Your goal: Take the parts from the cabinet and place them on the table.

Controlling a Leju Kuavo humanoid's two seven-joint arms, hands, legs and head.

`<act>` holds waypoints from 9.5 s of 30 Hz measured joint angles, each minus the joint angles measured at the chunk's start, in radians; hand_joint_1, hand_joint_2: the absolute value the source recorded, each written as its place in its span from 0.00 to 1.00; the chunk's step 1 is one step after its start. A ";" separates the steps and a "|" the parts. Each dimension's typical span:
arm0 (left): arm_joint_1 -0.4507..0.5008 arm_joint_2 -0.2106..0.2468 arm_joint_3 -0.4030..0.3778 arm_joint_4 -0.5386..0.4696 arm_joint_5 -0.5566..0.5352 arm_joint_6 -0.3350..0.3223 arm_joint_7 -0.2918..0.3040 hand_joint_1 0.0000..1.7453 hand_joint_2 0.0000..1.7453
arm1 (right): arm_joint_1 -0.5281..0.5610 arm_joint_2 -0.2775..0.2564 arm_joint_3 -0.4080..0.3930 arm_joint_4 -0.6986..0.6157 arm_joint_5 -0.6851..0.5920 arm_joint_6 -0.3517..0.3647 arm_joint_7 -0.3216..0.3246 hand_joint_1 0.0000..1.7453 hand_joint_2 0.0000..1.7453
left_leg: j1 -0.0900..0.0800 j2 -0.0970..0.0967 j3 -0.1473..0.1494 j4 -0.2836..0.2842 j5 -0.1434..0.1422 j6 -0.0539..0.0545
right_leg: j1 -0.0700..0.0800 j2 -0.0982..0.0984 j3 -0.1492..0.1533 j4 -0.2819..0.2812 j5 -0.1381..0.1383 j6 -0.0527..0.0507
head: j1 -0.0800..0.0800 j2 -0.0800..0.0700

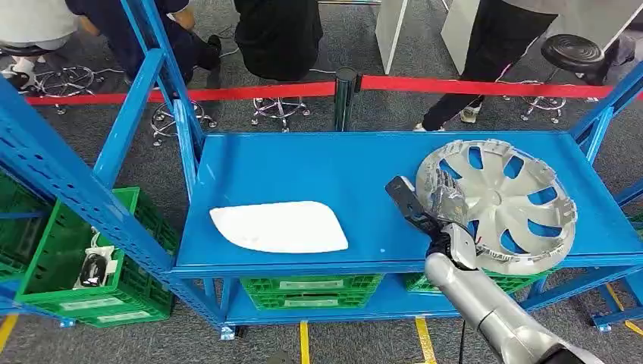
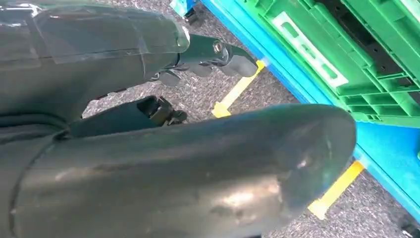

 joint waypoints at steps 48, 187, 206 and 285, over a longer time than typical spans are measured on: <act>0.003 0.000 0.000 0.000 -0.011 0.011 0.014 0.00 0.00 | 0.052 0.059 -0.230 -0.022 -0.244 -0.098 -0.096 0.00 1.00 | 0.000 0.000 0.000 0.000 0.000 0.000 | 0.000 0.000 0.000 0.001 0.000 0.000 | 0.000 0.000; -0.083 -0.076 0.134 0.021 0.196 0.084 -0.378 0.00 1.00 | 0.458 0.093 -0.032 -1.193 -0.680 -0.220 -0.819 0.94 1.00 | -0.003 0.002 -0.001 -0.001 0.000 -0.002 | -0.002 -0.002 -0.004 0.003 -0.002 -0.001 | -0.003 0.000; -0.063 -0.025 0.156 0.062 0.185 0.264 -0.333 0.00 1.00 | 0.396 0.105 -0.175 -1.144 -0.629 -0.220 -0.798 0.94 1.00 | -0.002 0.006 -0.006 -0.011 0.016 0.019 | -0.014 0.007 -0.128 0.303 -0.134 0.019 | 0.014 0.000; 0.042 0.107 0.209 0.190 0.372 0.164 0.104 0.00 1.00 | 0.290 0.146 -0.222 -1.164 -0.652 -0.219 -0.774 0.94 1.00 | 0.022 -0.008 -0.016 0.170 -0.003 -0.074 | 0.005 -0.004 -0.094 -0.015 0.084 -0.043 | -0.019 0.000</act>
